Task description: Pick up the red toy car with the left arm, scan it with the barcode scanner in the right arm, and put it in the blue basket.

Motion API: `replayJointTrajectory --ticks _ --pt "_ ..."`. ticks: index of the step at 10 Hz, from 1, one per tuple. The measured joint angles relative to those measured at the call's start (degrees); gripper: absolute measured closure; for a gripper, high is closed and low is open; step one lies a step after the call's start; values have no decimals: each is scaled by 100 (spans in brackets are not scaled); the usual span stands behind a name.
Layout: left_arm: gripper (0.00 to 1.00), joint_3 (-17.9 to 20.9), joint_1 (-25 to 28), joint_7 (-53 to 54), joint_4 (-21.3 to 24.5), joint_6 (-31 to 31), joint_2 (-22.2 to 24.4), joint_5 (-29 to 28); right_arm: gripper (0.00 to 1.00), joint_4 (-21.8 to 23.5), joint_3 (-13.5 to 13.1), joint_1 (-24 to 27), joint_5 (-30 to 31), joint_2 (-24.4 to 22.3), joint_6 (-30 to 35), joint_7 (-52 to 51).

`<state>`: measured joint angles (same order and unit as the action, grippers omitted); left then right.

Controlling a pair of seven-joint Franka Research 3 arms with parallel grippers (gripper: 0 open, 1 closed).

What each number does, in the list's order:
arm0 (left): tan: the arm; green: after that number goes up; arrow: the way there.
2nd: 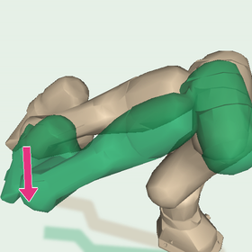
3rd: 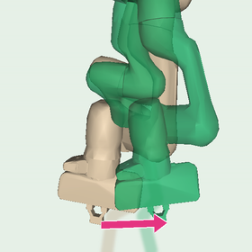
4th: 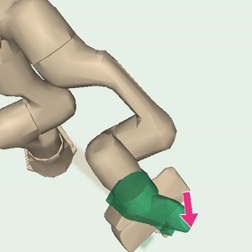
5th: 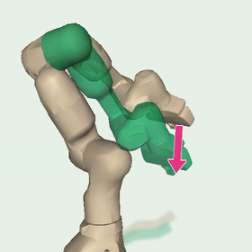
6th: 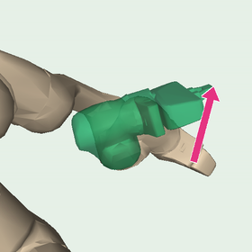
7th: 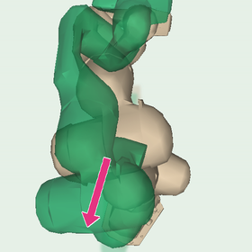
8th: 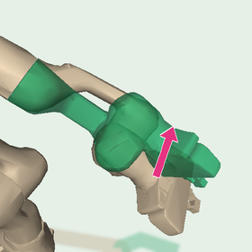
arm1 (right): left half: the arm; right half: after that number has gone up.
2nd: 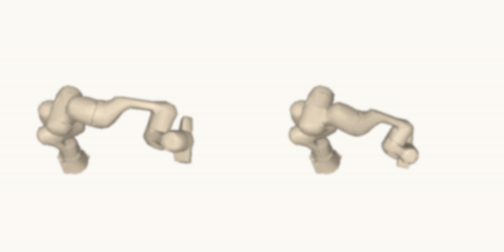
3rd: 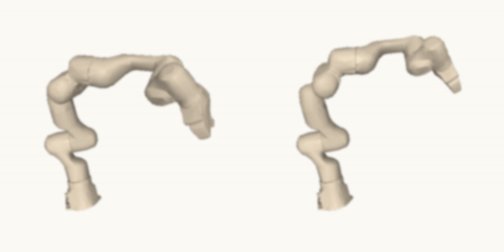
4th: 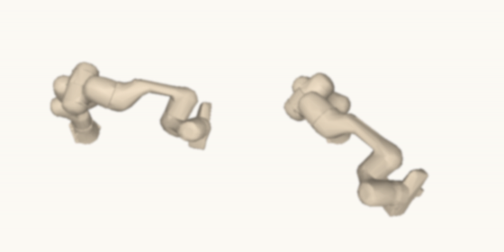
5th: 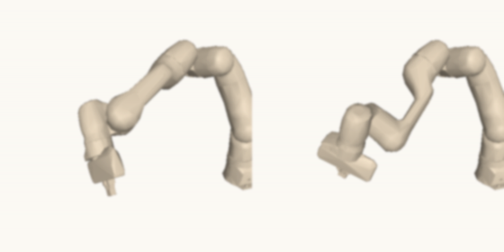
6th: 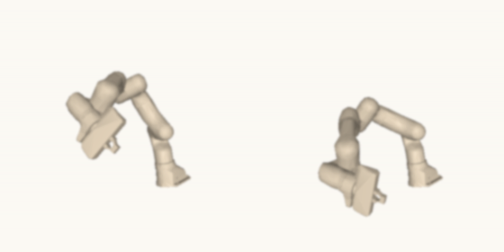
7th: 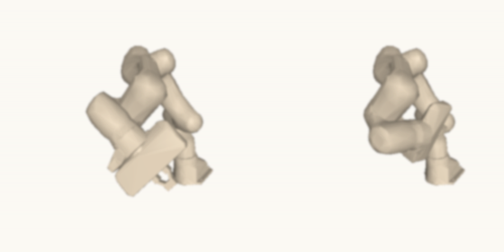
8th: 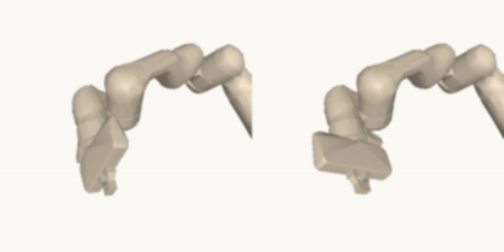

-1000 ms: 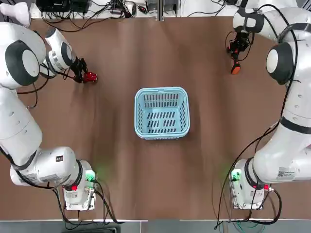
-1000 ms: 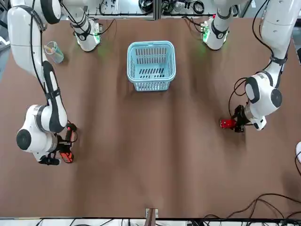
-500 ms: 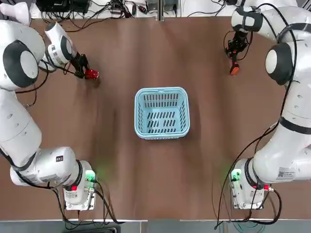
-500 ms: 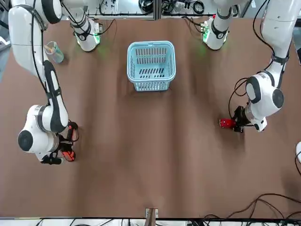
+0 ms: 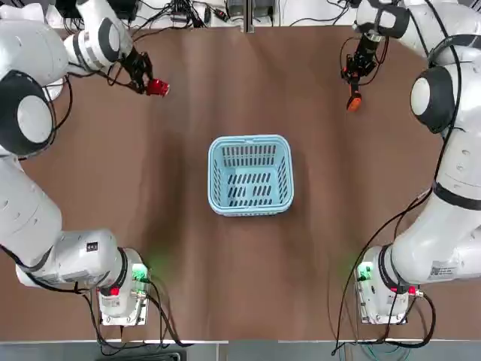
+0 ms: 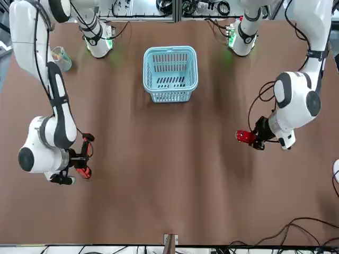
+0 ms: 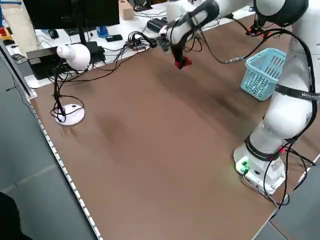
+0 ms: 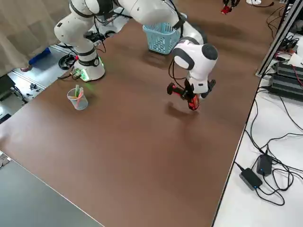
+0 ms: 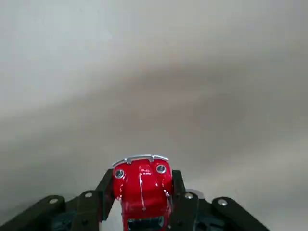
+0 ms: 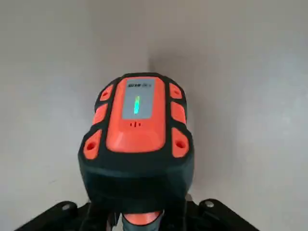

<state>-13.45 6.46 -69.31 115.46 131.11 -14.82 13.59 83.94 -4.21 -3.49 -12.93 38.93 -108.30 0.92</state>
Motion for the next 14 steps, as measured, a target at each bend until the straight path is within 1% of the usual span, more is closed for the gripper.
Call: replayJointTrajectory --ticks 1,3,5,6,7,8,9,11,12,14 --pt "50 -93 -189 -379 -282 -313 72 -41 63 -137 56 -13 -295 -110 405 0" --pt "50 -153 -746 -1380 -937 -835 118 -293 63 -247 290 -39 -904 -437 1207 6" --pt "50 -174 -1422 -2350 -1511 -1128 116 -492 63 -371 345 -69 -1754 -680 2195 -127" --pt "50 -179 -1691 -2729 -1777 -1259 115 -551 63 -499 349 -70 -2210 -749 2722 -168" --pt "50 -181 -1883 -3009 -2030 -1418 113 -564 63 -626 352 -73 -2609 -784 3112 -171" --pt "50 -179 -2049 -3210 -2242 -1540 98 -566 63 -696 364 -95 -2930 -801 3332 -172" --pt "50 -177 -2217 -3368 -2400 -1591 65 -566 63 -712 377 -158 -3210 -806 3413 -174" --pt "50 -173 -2545 -3670 -2633 -1599 -30 -567 63 -722 386 -298 -3855 -814 3704 -171" --pt "50 -165 -2685 -3746 -2708 -1607 -86 -568 63 -725 387 -317 -4255 -825 3870 -137" --pt "50 -139 -2981 -3925 -2777 -1611 -270 -638 63 -747 390 -417 -4813 -834 3959 132"
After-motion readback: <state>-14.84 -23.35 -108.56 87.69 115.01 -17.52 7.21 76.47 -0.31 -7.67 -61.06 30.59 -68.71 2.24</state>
